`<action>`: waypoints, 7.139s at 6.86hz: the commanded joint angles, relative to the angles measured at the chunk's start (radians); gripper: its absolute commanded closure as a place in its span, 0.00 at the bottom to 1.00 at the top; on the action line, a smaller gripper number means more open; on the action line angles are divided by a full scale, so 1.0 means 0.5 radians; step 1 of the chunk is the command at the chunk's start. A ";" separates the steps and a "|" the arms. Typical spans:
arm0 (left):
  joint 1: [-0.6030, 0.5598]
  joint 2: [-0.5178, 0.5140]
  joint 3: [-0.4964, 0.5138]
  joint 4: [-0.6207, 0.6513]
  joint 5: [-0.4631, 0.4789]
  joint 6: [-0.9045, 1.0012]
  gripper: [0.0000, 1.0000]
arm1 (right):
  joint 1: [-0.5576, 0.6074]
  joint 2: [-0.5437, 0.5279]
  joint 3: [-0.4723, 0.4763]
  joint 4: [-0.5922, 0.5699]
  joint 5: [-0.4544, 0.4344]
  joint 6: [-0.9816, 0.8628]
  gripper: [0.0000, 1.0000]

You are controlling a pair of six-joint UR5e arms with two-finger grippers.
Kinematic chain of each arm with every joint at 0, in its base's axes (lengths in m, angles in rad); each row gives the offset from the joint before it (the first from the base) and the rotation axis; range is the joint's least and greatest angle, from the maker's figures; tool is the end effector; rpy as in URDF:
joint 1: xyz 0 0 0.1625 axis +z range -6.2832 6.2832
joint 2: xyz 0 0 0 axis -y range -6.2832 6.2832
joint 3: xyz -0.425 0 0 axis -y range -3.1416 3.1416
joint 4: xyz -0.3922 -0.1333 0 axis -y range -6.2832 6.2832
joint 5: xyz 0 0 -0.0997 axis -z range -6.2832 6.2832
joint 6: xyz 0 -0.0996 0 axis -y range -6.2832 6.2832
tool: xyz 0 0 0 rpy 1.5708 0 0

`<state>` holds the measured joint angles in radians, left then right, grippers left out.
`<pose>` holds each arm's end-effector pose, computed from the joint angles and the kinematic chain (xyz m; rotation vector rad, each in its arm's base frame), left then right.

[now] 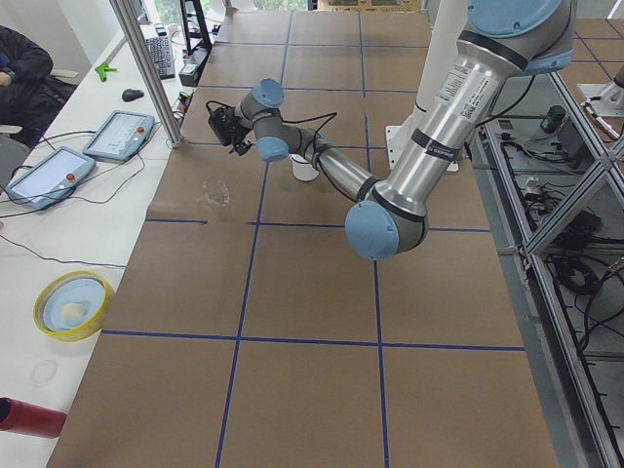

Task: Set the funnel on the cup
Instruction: 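Move the left gripper over the white funnel sitting in the mug, then grasp the white funnel with the left gripper and lift it out, then set the white funnel on the table nearer the robot and release, then move the left gripper to the clear glass funnel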

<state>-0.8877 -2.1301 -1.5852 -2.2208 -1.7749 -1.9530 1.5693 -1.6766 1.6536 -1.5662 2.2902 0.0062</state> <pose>0.3418 -0.5992 0.2493 0.1390 1.2837 -0.9747 0.0670 -0.4456 0.6709 -0.0204 -0.7193 0.0111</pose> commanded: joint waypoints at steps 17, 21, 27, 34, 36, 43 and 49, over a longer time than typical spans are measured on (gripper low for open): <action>0.539 -0.170 -0.410 1.502 -0.297 1.448 0.21 | 0.000 0.000 0.000 0.000 0.000 0.000 0.00; 0.554 -0.170 -0.450 1.564 -0.297 1.445 0.74 | 0.000 0.000 0.000 0.000 0.000 0.000 0.00; 0.426 0.016 -0.976 1.855 -0.300 1.641 1.00 | 0.000 0.000 0.000 0.000 0.000 0.000 0.00; 0.671 0.852 -0.853 0.945 -0.224 1.731 1.00 | 0.000 0.000 0.000 0.000 0.000 0.000 0.00; 0.701 0.790 -0.794 0.950 -0.224 1.728 1.00 | 0.000 0.000 0.000 0.000 0.000 0.000 0.00; 0.641 0.692 -0.857 0.960 -0.227 1.661 0.00 | 0.000 0.000 0.000 0.000 0.000 0.000 0.00; 0.263 0.353 -0.483 0.160 0.462 -0.300 0.00 | 0.000 0.000 0.000 0.000 0.000 0.000 0.00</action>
<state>-0.7567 -1.9093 -1.9389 -2.0371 -1.6419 -1.8978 1.5693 -1.6766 1.6536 -1.5662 2.2902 0.0061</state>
